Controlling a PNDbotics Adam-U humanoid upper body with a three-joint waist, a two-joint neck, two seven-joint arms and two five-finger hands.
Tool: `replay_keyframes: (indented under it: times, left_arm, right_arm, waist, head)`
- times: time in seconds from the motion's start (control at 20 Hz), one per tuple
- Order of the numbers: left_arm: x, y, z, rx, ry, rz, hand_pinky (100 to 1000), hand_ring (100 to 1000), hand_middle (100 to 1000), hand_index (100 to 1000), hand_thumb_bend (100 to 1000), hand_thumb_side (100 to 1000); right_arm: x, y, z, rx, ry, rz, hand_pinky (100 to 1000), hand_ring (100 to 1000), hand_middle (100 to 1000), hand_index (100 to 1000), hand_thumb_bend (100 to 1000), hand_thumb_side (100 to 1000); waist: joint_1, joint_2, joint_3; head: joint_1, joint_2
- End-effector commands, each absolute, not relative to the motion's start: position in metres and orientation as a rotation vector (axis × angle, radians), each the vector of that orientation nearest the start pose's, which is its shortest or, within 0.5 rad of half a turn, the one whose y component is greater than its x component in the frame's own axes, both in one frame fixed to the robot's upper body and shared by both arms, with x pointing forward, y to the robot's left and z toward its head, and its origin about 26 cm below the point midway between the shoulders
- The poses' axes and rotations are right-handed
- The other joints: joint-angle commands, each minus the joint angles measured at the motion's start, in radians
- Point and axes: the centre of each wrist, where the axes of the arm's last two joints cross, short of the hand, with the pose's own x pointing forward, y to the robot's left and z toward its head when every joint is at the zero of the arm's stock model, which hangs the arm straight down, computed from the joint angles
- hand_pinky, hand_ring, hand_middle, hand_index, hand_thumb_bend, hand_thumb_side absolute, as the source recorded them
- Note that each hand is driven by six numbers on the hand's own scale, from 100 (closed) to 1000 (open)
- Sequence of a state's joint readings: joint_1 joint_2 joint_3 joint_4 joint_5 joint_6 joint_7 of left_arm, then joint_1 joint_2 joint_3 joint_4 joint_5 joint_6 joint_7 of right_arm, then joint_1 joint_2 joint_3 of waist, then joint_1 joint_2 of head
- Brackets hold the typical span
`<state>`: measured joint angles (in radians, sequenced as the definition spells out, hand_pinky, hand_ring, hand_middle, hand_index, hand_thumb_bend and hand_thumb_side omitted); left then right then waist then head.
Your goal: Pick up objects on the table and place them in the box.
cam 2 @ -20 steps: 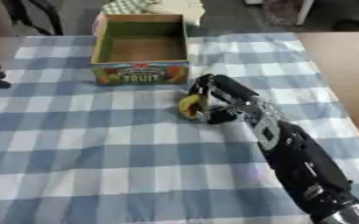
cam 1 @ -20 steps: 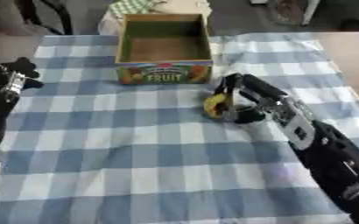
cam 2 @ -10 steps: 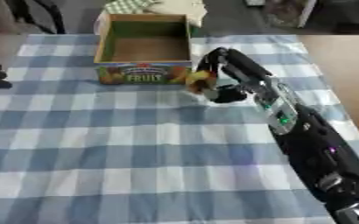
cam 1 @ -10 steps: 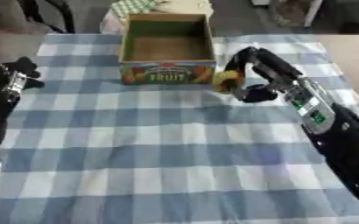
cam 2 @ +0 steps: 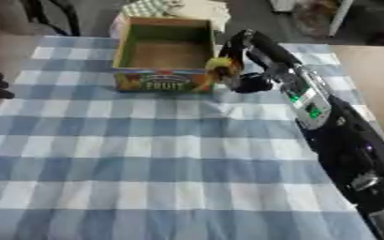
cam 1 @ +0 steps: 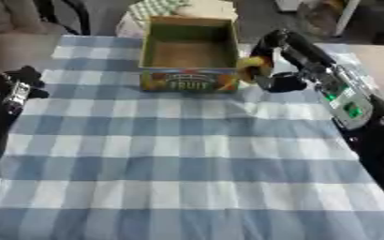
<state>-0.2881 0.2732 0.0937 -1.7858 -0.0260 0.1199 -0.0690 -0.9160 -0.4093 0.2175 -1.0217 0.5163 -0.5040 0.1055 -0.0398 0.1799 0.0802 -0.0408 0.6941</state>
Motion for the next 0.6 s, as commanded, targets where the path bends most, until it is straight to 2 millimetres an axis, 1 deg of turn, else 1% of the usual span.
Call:
replay_keyframes:
  times: [0.05, 0.25, 0.5, 0.6]
  left_arm:
    - [0.329, 0.287, 0.165, 0.201, -1.982, -0.327, 811, 596, 572, 685, 316, 656]
    - [0.333, 0.276, 0.172, 0.153, -2.009, -0.361, 810, 595, 571, 685, 318, 653]
    - [0.336, 0.262, 0.181, 0.086, -2.043, -0.415, 809, 595, 571, 685, 318, 648]
    - [0.337, 0.257, 0.185, 0.067, -2.055, -0.431, 809, 595, 570, 685, 319, 648]
  right_arm:
    - [0.475, -0.261, 0.22, -0.606, -2.155, 1.262, 823, 466, 116, 261, 100, 100]
    - [0.482, -0.272, 0.222, -0.648, -2.12, 1.209, 825, 475, 131, 278, 100, 100]
    - [0.488, -0.287, 0.22, -0.703, -2.081, 1.154, 827, 491, 162, 311, 100, 100]
    - [0.49, -0.293, 0.216, -0.734, -2.061, 1.133, 828, 504, 183, 336, 100, 100]
  waist:
    - [0.0, -0.011, 0.024]
    - [-0.007, -0.007, 0.094]
    - [-0.014, 0.003, 0.19]
    - [-0.017, 0.008, 0.217]
  head:
    - [-0.028, -0.027]
    - [-0.079, -0.05]
    - [-0.168, -0.072]
    - [-0.199, -0.081]
